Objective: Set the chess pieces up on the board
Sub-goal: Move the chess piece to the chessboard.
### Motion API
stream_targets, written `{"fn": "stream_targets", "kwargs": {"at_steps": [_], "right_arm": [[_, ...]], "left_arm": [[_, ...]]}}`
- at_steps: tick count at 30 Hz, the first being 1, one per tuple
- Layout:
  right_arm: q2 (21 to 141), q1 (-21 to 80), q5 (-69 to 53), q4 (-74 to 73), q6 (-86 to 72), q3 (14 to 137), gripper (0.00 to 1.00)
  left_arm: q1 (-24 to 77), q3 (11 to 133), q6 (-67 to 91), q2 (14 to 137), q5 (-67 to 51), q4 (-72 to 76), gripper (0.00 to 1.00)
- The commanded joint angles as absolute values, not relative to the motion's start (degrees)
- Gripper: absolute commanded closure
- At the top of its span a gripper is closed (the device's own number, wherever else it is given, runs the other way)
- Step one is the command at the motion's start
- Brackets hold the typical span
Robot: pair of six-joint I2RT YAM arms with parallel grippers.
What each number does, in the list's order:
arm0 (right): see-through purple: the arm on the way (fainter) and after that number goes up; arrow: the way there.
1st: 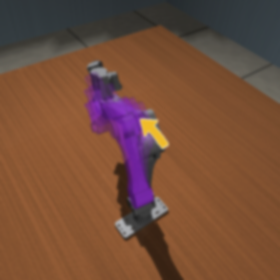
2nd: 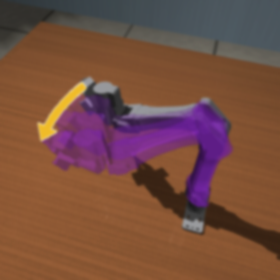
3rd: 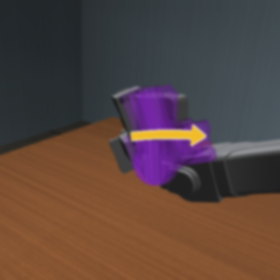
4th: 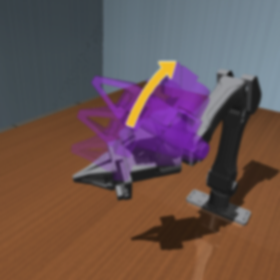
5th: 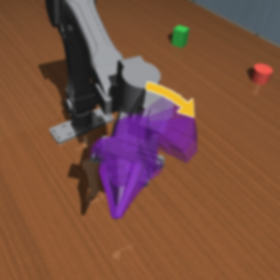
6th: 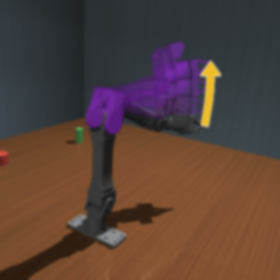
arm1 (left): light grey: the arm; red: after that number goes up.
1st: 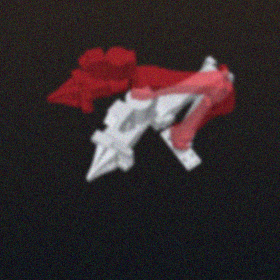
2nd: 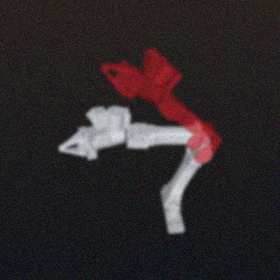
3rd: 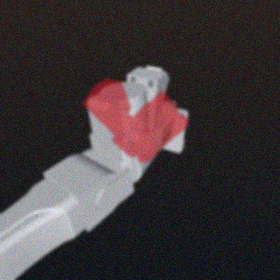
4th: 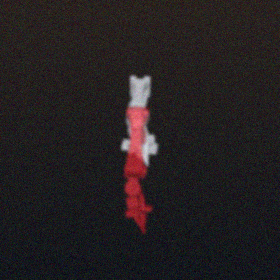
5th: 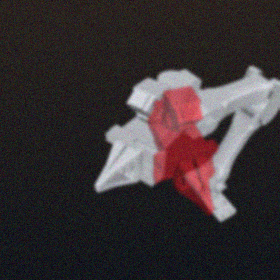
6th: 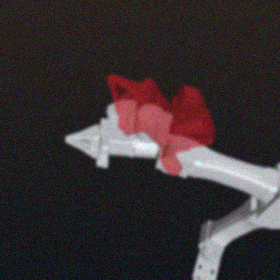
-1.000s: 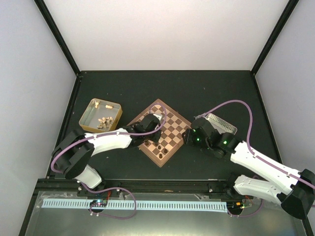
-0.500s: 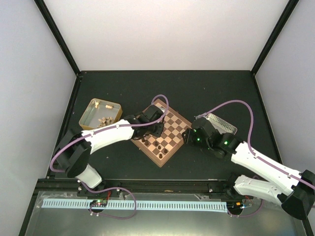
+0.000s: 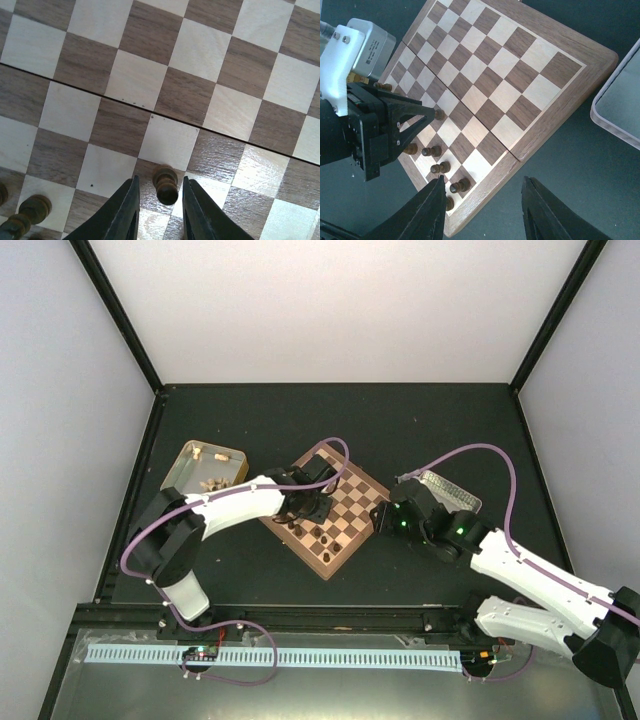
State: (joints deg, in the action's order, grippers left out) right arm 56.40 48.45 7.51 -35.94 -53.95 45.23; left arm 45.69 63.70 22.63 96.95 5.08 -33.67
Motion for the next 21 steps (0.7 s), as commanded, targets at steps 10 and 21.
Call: {"fn": "stream_targets", "kwargs": {"at_steps": [10,21], "right_arm": [[54.9,48.1,9.6,-35.7,-53.7,45.1,0.57],[54.5,48.2,11.2,-34.7,-50.6,44.3,0.57]], "left_arm": [[45.3,67.7,21.8,99.2,4.8,-36.8,0.93],[43.7,66.3,26.3,95.3,11.4,-41.0,0.94]]}}
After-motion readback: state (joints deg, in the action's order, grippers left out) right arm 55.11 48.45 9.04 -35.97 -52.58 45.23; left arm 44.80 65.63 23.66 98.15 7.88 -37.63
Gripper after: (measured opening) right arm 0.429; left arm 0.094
